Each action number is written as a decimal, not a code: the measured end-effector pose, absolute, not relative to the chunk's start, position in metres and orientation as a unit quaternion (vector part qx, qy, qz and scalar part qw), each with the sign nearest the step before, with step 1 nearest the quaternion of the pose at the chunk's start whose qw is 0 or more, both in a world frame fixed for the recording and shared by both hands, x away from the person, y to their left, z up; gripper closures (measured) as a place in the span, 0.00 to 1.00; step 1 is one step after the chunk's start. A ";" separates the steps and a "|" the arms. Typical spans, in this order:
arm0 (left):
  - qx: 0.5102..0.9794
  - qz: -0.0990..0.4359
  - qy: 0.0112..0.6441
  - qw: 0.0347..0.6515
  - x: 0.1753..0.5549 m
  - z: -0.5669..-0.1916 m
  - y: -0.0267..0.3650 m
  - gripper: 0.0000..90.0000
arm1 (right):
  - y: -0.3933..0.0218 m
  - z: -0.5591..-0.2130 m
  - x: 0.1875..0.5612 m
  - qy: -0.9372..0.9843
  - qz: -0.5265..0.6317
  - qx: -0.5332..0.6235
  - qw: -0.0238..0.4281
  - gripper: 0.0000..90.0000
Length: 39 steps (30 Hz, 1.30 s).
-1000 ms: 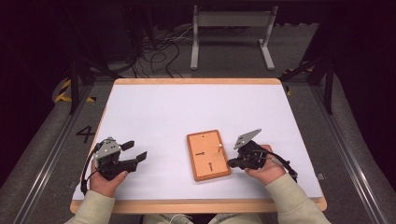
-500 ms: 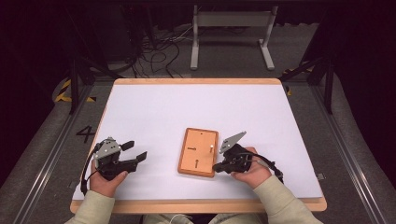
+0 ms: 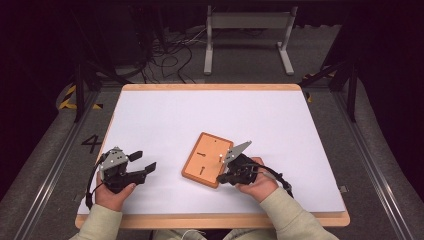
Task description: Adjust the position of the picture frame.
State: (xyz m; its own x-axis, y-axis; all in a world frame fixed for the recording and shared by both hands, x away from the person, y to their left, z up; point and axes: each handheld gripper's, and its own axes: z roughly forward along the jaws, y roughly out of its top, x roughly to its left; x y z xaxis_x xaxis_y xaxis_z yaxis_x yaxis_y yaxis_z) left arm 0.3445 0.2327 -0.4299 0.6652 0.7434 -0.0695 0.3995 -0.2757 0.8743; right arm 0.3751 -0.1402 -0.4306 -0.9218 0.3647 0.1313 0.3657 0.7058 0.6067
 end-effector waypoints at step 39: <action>0.763 0.193 0.392 0.477 0.330 -0.430 0.250 0.35 | -0.088 -0.377 0.485 -0.920 -0.317 -0.221 -0.070 1.00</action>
State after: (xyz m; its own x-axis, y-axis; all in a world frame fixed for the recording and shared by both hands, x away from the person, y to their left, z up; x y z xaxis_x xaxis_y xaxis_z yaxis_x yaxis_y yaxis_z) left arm 0.3297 0.2505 -0.4298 0.6184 0.7818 -0.0797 0.4141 -0.2379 0.8786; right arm 0.4849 -0.0878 -0.3773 -0.8922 0.4516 0.0121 0.3632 0.7010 0.6137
